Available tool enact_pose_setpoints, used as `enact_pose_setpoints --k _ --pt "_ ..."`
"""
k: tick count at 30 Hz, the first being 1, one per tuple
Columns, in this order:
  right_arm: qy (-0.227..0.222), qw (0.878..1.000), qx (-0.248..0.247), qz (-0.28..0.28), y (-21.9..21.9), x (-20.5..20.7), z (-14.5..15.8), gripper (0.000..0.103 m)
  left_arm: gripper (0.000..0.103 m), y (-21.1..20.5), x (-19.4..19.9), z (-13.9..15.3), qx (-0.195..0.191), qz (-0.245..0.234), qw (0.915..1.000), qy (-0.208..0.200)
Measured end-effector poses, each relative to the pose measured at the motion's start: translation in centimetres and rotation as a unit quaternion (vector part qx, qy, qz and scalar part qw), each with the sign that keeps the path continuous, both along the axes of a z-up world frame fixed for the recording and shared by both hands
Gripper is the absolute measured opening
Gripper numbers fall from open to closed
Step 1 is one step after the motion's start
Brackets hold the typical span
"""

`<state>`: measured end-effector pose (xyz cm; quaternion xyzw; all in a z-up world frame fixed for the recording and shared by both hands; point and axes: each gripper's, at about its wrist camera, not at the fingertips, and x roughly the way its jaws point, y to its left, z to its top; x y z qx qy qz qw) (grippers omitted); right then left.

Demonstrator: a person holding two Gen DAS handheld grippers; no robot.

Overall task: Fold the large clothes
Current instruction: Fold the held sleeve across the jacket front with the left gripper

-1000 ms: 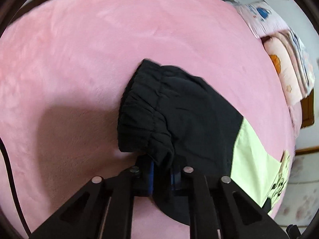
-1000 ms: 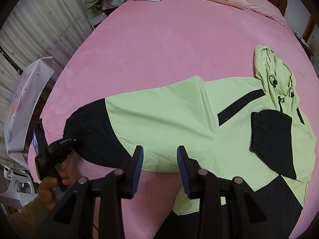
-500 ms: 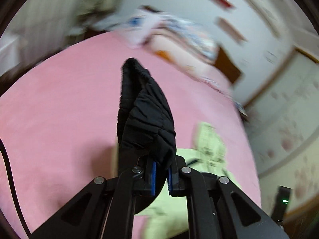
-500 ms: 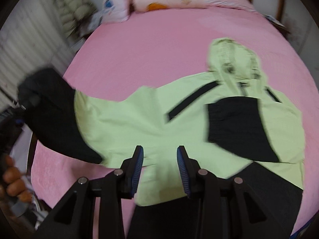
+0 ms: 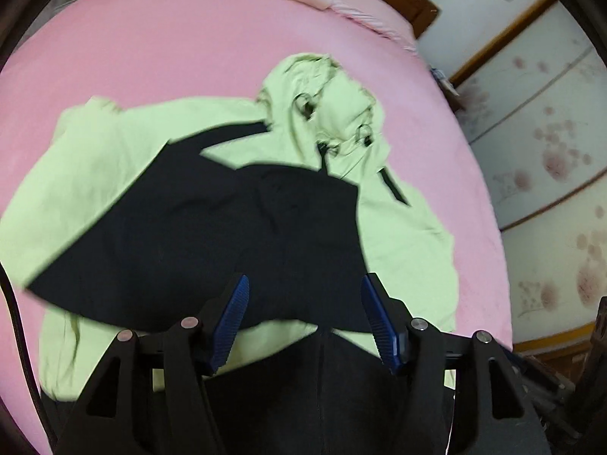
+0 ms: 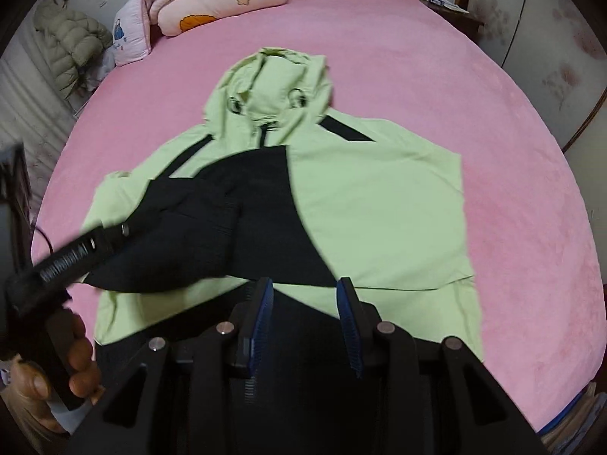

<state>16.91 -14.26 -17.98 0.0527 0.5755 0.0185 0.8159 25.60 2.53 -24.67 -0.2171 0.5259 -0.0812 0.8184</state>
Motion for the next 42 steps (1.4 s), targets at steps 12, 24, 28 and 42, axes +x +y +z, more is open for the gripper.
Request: enact_pose_setpoints --k 12,24,28,42 --pt "0.023 0.992 0.109 0.063 2.5 4.9 -4.7 0.035 0.08 15.8 -9.1 3.6 0.173 0.142 0.9743 -0.023" --pt "0.071 0.986 0.128 0.073 8.4 11.8 -14.9 0.035 0.08 23.0 -11.1 -7.1 0.135 0.195 0.9689 0.069" --pt "0.058 0.986 0.139 0.074 9.9 11.6 -15.2 0.035 0.08 22.2 -9.4 -8.7 0.138 0.174 0.9724 0.071" --pt "-0.146 0.984 -0.023 0.098 6.4 9.6 3.1 0.018 0.08 20.2 -7.8 -6.2 0.175 0.144 0.973 0.046"
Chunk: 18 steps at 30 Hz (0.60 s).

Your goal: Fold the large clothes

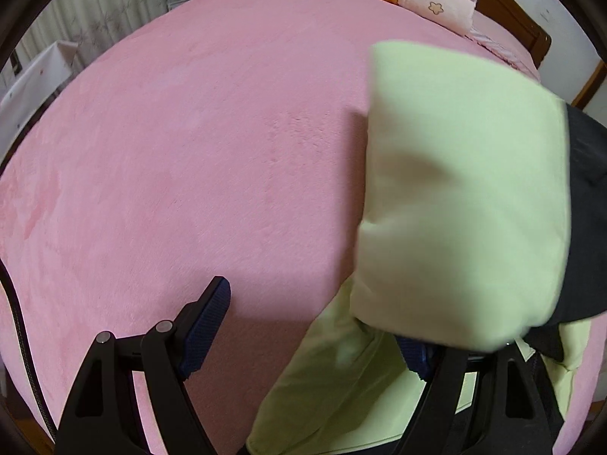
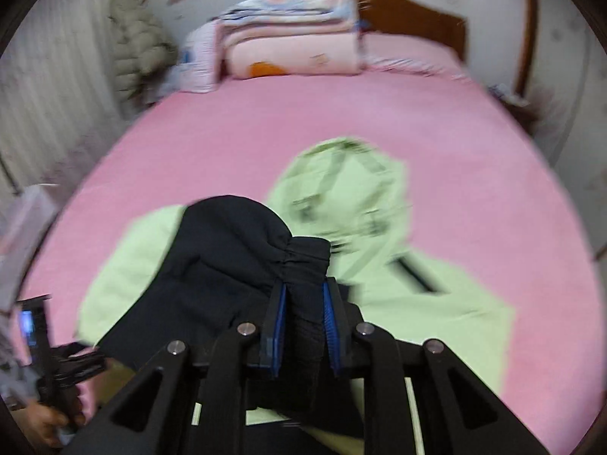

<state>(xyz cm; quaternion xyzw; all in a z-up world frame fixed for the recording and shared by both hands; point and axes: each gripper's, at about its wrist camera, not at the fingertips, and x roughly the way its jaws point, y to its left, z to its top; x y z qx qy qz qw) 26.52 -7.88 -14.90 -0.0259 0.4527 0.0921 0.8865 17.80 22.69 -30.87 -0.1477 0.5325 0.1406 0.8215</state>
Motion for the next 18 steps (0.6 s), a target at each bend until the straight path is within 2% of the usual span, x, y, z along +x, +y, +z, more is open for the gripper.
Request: enact_pose_setpoints --k 2,4,7,9,11,14,18 --pt "0.003 0.998 -0.049 -0.032 -1.7 0.7 -0.6 0.018 0.08 -0.8 0.2 -0.3 0.004 -0.016 0.9998 0.007" --pt "0.029 0.994 -0.086 -0.061 -3.1 2.1 -2.7 0.018 0.08 -1.8 0.1 -0.7 0.022 -0.033 0.999 0.021" --pt "0.096 0.983 -0.126 -0.093 -5.0 3.6 -7.6 0.018 0.08 -2.9 0.1 -1.7 0.048 -0.053 0.9964 0.046" --pt "0.145 0.968 -0.161 -0.124 -5.9 4.2 -11.1 0.018 0.08 -3.1 -0.4 -2.0 0.055 -0.053 0.9956 0.055" --pt "0.167 0.963 -0.158 -0.144 -6.8 4.1 -12.8 0.018 0.08 -2.8 -0.8 -2.0 0.047 -0.047 0.996 0.059" --pt "0.175 0.96 -0.155 -0.154 -7.9 3.1 -13.5 0.018 0.08 -2.5 -1.0 -2.1 0.038 -0.045 0.9964 0.062" --pt "0.172 0.961 -0.148 -0.157 -8.6 1.7 -12.2 0.018 0.08 -2.5 -1.7 -1.1 0.037 -0.063 0.9954 0.061"
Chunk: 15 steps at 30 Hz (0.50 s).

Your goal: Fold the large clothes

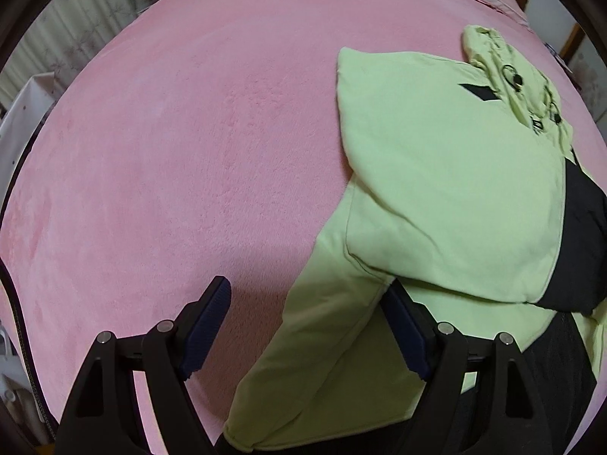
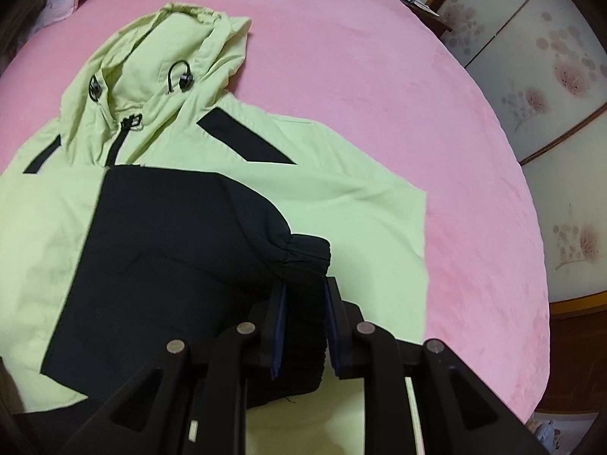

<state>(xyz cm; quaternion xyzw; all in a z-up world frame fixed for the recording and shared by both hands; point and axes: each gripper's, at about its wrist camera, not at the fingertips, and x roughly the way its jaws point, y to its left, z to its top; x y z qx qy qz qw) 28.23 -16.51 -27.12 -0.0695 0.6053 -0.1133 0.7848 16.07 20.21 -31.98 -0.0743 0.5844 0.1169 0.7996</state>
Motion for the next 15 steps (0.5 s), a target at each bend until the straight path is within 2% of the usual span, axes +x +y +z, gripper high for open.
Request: enact_pose_setpoints --k 2,4,8,12,15 --pt "-0.001 1.0 0.008 -0.001 -0.3 0.1 0.5 0.018 0.08 0.1 -0.7 0.9 -0.004 -0.008 1.0 -0.004" --pt "0.006 1.0 0.01 -0.001 -0.6 0.0 -0.3 0.019 0.08 0.2 -1.2 2.2 -0.01 -0.011 0.9998 -0.017" --pt "0.018 1.0 0.019 -0.003 -1.2 0.5 -1.8 0.022 0.08 -0.6 0.2 4.8 -0.01 -0.006 0.9987 -0.049" --pt "-0.032 0.998 0.039 -0.022 -1.7 -0.2 0.6 0.026 0.08 -1.6 3.5 7.3 -0.026 -0.007 0.9952 -0.094" --pt "-0.085 0.995 0.052 -0.017 -0.5 -1.5 2.6 0.031 0.08 -3.4 7.0 7.6 -0.036 -0.028 0.9923 -0.115"
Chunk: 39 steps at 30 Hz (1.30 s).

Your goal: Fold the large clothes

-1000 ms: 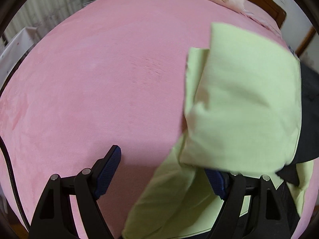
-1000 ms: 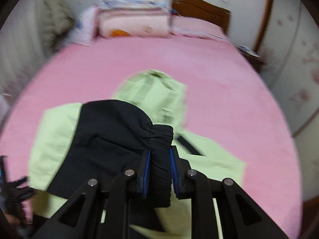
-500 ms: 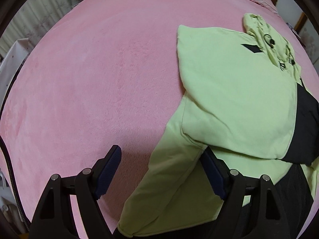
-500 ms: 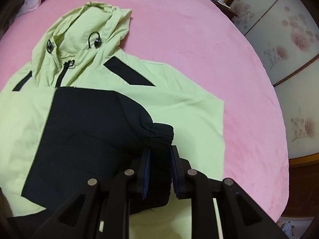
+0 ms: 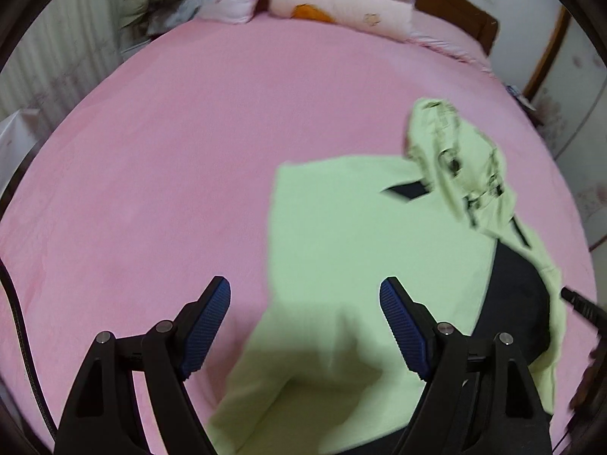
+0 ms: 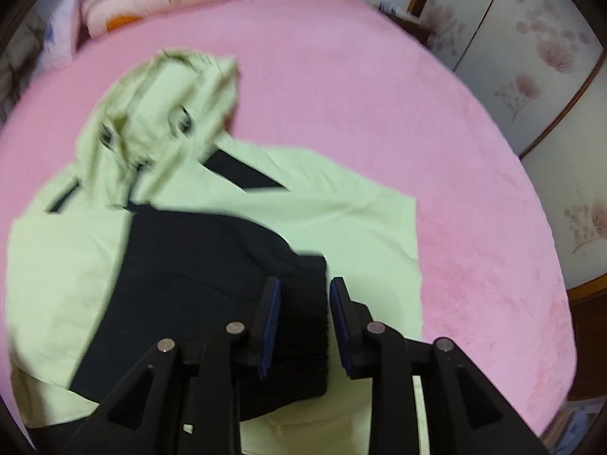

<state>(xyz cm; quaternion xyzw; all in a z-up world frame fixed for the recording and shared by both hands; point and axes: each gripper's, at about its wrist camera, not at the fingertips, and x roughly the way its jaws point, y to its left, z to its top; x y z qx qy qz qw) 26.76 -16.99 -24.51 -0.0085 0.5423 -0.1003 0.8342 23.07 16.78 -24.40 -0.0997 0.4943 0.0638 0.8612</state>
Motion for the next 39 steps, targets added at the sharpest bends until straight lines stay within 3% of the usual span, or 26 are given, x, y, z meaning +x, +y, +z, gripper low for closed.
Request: enact_pose_setpoints --k 4,8,12,14,17,18,19,21,25,28,31,35,39 --pt "-0.043 0.997 0.034 0.06 4.7 -1.2 0.2 0.035 0.08 -4.0 4.6 -2.0 0.014 -0.031 0.9994 -0.011" --pt "-0.051 0.986 0.083 0.132 9.8 -0.6 -2.3 0.035 0.08 -6.3 7.4 -6.4 0.042 -0.041 0.9979 0.027" --pt "-0.045 0.985 0.024 0.165 12.4 1.3 -6.4 0.033 0.076 -5.2 8.6 -10.1 0.097 -0.007 0.9928 0.07" --pt "-0.042 0.99 -0.006 0.138 10.5 2.3 -7.6 0.032 0.078 -4.3 8.6 -10.3 0.1 0.002 0.9928 0.065" --pt "-0.045 0.995 -0.068 0.063 4.3 3.0 -8.5 0.031 0.083 -3.3 8.5 -10.2 0.11 -0.003 0.9923 0.057" --pt "-0.042 0.997 -0.03 0.051 1.2 2.8 -8.7 0.007 0.085 -3.0 8.5 -10.2 0.111 -0.005 0.9923 0.055" --pt "-0.04 0.998 0.007 0.048 -0.8 2.4 -8.8 0.0 0.087 -2.6 8.5 -10.1 0.106 -0.007 0.9929 0.054" --pt "-0.027 0.997 0.024 0.072 -2.1 1.6 -8.2 0.0 0.087 -1.7 8.4 -9.8 0.084 -0.013 0.9948 0.056" --pt "-0.015 0.997 -0.01 0.07 -1.8 -0.3 -4.9 0.006 0.086 -0.6 7.2 -6.4 0.069 -0.031 0.9964 0.039" --pt "-0.039 0.995 0.057 0.076 -0.9 -2.6 -2.1 0.008 0.086 -1.1 5.4 -3.5 0.071 -0.037 0.9968 0.006" --pt "-0.049 0.99 0.092 0.099 1.7 -4.7 -1.1 0.009 0.086 -1.9 2.2 -1.6 0.066 -0.029 0.9973 -0.014" --pt "-0.045 0.982 0.112 0.144 7.1 -6.3 -2.1 0.009 0.086 -2.8 -1.2 -3.1 0.062 -0.013 0.998 0.009" --pt "-0.029 0.982 0.107 0.155 9.3 -7.3 -4.5 0.009 0.086 -3.3 -2.5 -7.3 0.07 0.007 0.9961 0.054"
